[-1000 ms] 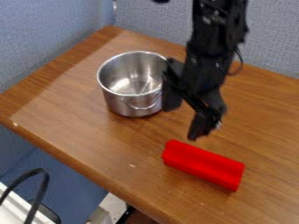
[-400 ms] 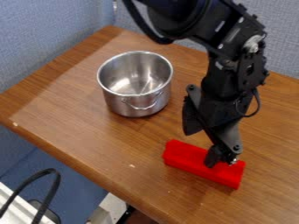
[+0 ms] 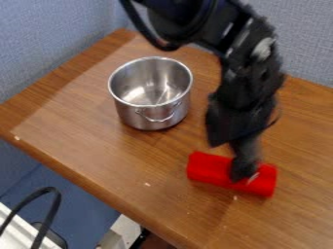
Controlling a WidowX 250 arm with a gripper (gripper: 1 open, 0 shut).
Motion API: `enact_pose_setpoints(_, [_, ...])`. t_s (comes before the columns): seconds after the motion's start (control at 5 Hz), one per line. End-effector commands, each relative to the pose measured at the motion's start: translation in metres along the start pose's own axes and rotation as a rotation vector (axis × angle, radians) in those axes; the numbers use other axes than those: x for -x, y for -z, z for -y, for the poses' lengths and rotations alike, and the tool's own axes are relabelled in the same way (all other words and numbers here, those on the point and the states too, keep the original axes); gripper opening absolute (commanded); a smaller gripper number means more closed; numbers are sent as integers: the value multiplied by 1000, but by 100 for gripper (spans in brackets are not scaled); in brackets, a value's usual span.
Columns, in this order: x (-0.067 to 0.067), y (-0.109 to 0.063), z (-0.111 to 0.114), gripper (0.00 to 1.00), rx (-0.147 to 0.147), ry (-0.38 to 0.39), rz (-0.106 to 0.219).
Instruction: Put the red object in the metal pot
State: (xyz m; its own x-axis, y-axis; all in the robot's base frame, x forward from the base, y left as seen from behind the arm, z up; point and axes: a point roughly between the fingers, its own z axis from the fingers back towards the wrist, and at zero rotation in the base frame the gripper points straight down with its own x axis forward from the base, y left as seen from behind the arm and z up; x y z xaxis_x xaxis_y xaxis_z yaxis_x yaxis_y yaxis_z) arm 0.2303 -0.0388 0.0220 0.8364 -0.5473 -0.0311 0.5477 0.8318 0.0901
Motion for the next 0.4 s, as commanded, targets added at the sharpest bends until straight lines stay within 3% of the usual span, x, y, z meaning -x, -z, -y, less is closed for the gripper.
enact_pose_setpoints(0.0, [25,-2,-15,100,18,13,-4])
enact_pose_setpoints(0.2, [32,-2,-32,0,22,-33,-9])
